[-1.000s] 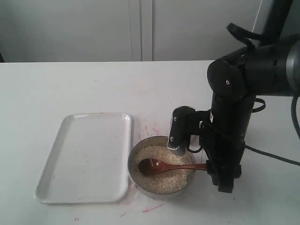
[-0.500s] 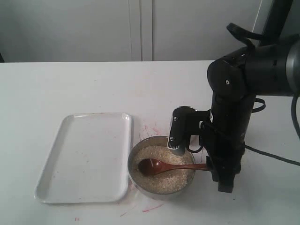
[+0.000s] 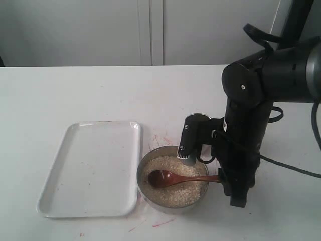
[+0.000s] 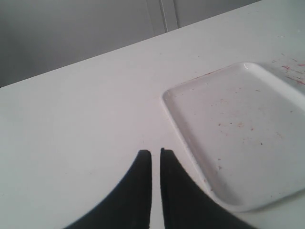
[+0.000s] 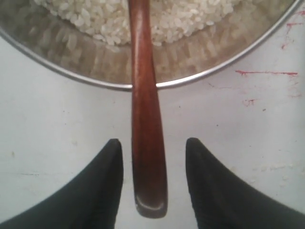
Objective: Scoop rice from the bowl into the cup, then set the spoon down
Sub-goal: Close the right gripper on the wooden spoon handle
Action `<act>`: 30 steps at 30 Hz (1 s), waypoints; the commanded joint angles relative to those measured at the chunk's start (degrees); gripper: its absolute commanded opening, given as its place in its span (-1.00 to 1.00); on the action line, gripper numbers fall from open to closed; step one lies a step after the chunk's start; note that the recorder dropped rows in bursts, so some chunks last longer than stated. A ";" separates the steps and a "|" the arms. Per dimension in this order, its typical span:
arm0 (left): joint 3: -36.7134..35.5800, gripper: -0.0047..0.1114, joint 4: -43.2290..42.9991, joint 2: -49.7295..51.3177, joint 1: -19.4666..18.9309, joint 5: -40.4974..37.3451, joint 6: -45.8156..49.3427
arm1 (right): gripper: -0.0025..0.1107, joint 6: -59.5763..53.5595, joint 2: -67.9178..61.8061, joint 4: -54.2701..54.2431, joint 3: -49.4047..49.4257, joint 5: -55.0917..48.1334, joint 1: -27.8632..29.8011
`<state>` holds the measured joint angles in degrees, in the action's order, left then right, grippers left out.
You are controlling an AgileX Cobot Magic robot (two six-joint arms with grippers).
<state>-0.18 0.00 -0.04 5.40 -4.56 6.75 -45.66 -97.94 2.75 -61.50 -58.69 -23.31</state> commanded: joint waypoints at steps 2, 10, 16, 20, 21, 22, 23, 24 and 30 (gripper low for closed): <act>0.18 -0.67 0.00 0.04 -0.09 0.29 -0.27 | -0.24 -0.85 0.10 -1.88 -1.29 0.82 -0.03; 0.18 -0.67 0.00 0.04 -0.09 0.29 -0.27 | -0.24 -0.96 0.10 -3.39 -2.42 0.49 -0.03; 0.18 -0.67 0.00 0.04 -0.09 0.29 -0.27 | -0.24 -1.12 0.10 -3.39 -2.42 0.49 -0.03; 0.18 -0.67 0.00 0.04 -0.09 0.29 -0.27 | -0.34 -1.11 0.10 -3.39 -2.42 0.49 -0.03; 0.18 -0.67 0.00 0.04 -0.09 0.29 -0.27 | -0.37 -1.11 0.10 -3.39 -2.42 0.49 -0.03; 0.18 -0.67 0.00 0.04 -0.09 0.29 -0.27 | -0.41 -1.27 0.10 -3.39 -2.42 0.33 -0.03; 0.18 -0.67 0.00 0.04 -0.09 0.29 -0.27 | -0.45 -1.76 0.10 -3.39 -2.42 0.04 -0.03; 0.18 -0.67 0.00 0.04 -0.09 0.29 -0.27 | -0.47 -2.14 0.10 -3.39 -2.42 -0.22 -0.03; 0.18 -0.67 0.00 0.04 -0.09 0.29 -0.27 | -0.62 -2.14 0.10 -3.39 -2.42 -0.97 -0.03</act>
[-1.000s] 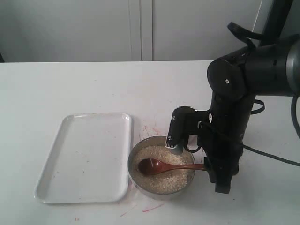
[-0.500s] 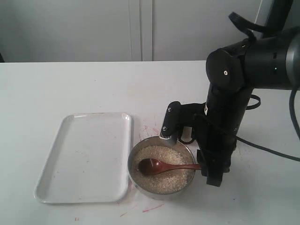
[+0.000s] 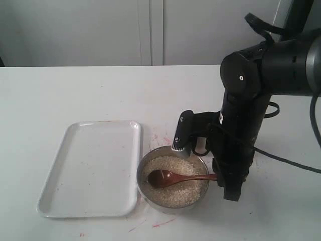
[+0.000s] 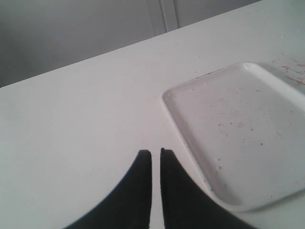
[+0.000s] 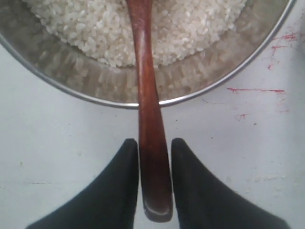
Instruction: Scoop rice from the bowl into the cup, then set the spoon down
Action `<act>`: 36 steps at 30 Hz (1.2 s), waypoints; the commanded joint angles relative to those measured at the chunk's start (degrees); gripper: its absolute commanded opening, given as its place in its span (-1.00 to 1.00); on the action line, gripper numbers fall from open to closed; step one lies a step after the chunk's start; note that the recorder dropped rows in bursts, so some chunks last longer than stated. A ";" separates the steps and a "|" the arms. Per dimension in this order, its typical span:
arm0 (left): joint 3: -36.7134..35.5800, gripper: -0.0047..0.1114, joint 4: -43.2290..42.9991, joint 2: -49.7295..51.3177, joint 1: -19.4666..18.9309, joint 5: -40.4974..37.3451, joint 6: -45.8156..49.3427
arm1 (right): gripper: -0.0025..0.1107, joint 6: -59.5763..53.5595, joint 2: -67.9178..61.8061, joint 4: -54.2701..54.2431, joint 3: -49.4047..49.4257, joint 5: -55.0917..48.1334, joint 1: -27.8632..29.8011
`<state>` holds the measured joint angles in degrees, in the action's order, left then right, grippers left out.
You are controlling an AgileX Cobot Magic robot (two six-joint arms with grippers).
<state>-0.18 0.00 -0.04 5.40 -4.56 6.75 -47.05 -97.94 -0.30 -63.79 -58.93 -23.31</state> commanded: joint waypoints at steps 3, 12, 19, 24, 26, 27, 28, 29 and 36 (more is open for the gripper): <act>0.18 -0.67 0.00 0.04 -0.09 0.29 -0.27 | -0.74 -0.75 0.10 -0.33 -0.13 -1.12 -0.03; 0.18 -0.67 0.00 0.04 -0.09 0.29 -0.27 | -0.96 -2.14 0.10 -0.33 -0.13 -4.05 -0.03; 0.18 -0.67 0.00 0.04 -0.09 0.29 -0.27 | -0.96 -3.51 2.69 -0.13 -0.13 -6.76 -0.03; 0.18 -0.67 0.00 0.04 -0.09 0.29 -0.27 | -0.96 -3.51 6.37 -0.13 -0.13 -6.76 -0.03; 0.18 -0.67 0.00 0.04 -0.09 0.29 -0.27 | -0.96 -3.11 7.98 -0.13 -0.13 -6.76 -0.14; 0.18 -0.67 0.00 0.04 -0.09 0.29 -0.27 | -0.96 -3.01 8.97 -0.02 -0.13 -6.76 -0.40; 0.18 -0.67 0.00 0.04 -0.09 0.29 -0.27 | -0.96 -2.70 9.92 0.30 -0.13 -6.76 -0.69; 0.18 -0.67 0.00 0.04 -0.09 0.29 -0.27 | -0.96 -2.53 10.92 0.69 -0.13 -6.76 -1.25; 0.18 -0.67 0.00 0.04 -0.09 0.29 -0.27 | -0.96 5.73 15.02 14.13 -0.13 -9.84 -7.07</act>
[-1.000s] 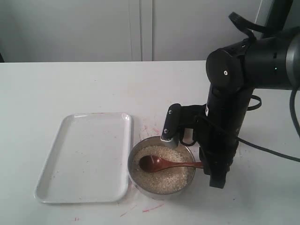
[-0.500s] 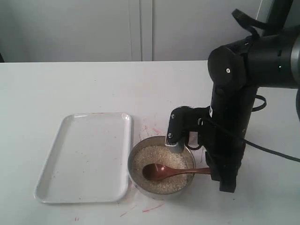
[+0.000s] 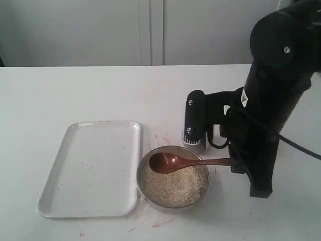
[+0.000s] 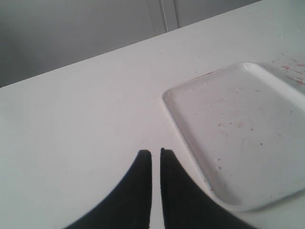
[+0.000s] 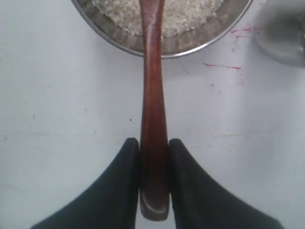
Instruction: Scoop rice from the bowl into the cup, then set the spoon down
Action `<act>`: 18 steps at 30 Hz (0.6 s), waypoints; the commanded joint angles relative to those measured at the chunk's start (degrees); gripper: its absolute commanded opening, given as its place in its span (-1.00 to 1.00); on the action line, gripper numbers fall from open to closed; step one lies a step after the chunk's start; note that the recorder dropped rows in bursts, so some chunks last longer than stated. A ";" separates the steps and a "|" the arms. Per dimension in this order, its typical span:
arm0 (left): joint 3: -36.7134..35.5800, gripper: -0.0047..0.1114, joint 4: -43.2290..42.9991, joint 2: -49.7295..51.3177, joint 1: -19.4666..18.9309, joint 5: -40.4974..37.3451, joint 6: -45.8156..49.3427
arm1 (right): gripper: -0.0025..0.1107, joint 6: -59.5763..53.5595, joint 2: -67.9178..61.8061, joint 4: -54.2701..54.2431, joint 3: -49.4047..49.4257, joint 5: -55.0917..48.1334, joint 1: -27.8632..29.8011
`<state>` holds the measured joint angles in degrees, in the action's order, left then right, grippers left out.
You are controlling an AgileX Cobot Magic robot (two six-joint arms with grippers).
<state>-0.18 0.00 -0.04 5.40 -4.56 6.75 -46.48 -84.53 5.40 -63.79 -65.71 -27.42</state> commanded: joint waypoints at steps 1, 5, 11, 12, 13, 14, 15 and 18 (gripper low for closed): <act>0.18 -0.67 0.00 0.04 -0.09 0.29 -0.27 | -0.96 6.62 1.62 10.54 -0.13 -4.16 -3.79; 0.18 -0.67 0.00 0.04 -0.09 0.29 -0.27 | -0.96 14.71 1.62 18.32 -0.13 -4.25 -7.56; 0.18 -0.67 0.00 0.04 -0.09 0.29 -0.27 | -0.96 16.83 1.62 22.00 -0.13 -4.25 -13.85; 0.18 -0.67 0.00 0.04 -0.09 0.29 -0.27 | -0.96 16.83 1.51 22.86 -0.13 -4.25 -14.68; 0.18 -0.67 0.00 0.04 -0.09 0.29 -0.27 | -0.96 17.13 1.28 23.67 -0.13 -4.25 -15.61; 0.18 -0.67 0.00 0.04 -0.09 0.29 -0.27 | -0.96 17.23 1.01 24.28 -0.13 -4.25 -16.24; 0.18 -0.67 0.00 0.04 -0.09 0.29 -0.27 | -0.96 17.37 0.49 25.06 -0.13 -4.25 -16.96; 0.18 -0.67 0.00 0.04 -0.09 0.29 -0.27 | -0.96 19.40 -0.98 26.83 -0.13 -4.25 -18.83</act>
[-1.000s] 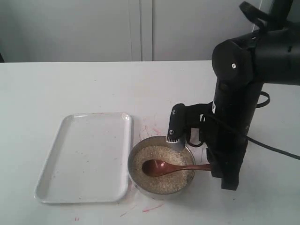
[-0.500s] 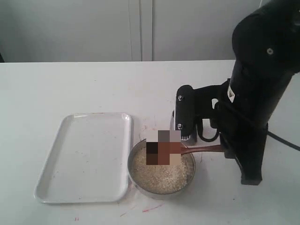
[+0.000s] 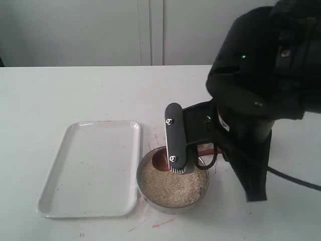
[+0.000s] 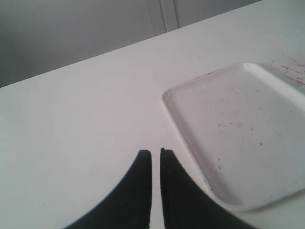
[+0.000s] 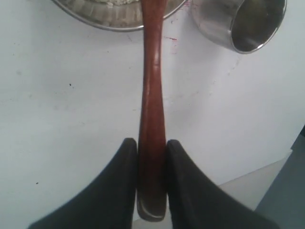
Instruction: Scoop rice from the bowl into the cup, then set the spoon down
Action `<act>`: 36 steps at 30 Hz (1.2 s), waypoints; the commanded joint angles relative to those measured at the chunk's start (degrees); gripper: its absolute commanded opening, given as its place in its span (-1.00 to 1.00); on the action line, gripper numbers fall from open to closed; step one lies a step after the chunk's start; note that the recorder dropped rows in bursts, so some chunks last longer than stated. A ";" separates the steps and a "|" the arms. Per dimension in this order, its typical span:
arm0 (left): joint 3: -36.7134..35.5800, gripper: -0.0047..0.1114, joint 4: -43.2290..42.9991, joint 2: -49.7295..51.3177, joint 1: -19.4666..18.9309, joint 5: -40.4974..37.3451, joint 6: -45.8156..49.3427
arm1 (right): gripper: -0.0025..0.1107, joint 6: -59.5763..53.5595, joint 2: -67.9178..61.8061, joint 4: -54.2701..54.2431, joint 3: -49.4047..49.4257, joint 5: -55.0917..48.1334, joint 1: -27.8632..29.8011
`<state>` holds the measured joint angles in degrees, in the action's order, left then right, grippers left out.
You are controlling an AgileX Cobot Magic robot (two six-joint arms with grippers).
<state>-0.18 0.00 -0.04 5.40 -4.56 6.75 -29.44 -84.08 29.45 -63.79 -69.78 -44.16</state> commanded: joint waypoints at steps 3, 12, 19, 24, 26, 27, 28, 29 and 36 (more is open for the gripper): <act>0.18 -0.67 0.00 0.04 -0.09 0.29 -0.27 | -0.96 2.71 -2.94 3.55 -0.13 -0.18 -3.71; 0.18 -0.67 0.00 0.04 -0.09 0.29 -0.27 | -0.96 8.94 -7.64 9.38 -0.13 -0.18 -4.37; 0.18 -0.67 0.00 0.04 -0.09 0.29 -0.27 | -0.96 10.84 -8.56 13.56 -0.13 -0.18 -4.37; 0.18 -0.67 0.00 0.04 -0.09 0.29 -0.27 | -0.96 11.91 -9.13 13.86 -0.13 -0.18 -4.37; 0.18 -0.67 0.00 0.04 -0.09 0.29 -0.27 | -0.96 12.51 -9.49 13.86 -0.13 -0.18 -4.37; 0.18 -0.67 0.00 0.04 -0.09 0.29 -0.27 | -0.96 12.82 -9.71 13.86 -0.13 -0.18 -4.37; 0.18 -0.67 0.00 0.04 -0.09 0.29 -0.27 | -0.96 13.10 -9.81 13.86 -0.13 -0.18 -4.37; 0.18 -0.67 0.00 0.04 -0.09 0.29 -0.27 | -0.96 13.09 -9.98 13.86 -0.13 -0.18 -4.37; 0.18 -0.67 0.00 0.04 -0.09 0.29 -0.27 | -0.96 13.54 -10.23 13.86 -0.13 -0.18 -4.37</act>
<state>-0.18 0.00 -0.04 5.40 -4.56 6.75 -16.85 -94.35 42.59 -63.79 -69.76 -48.46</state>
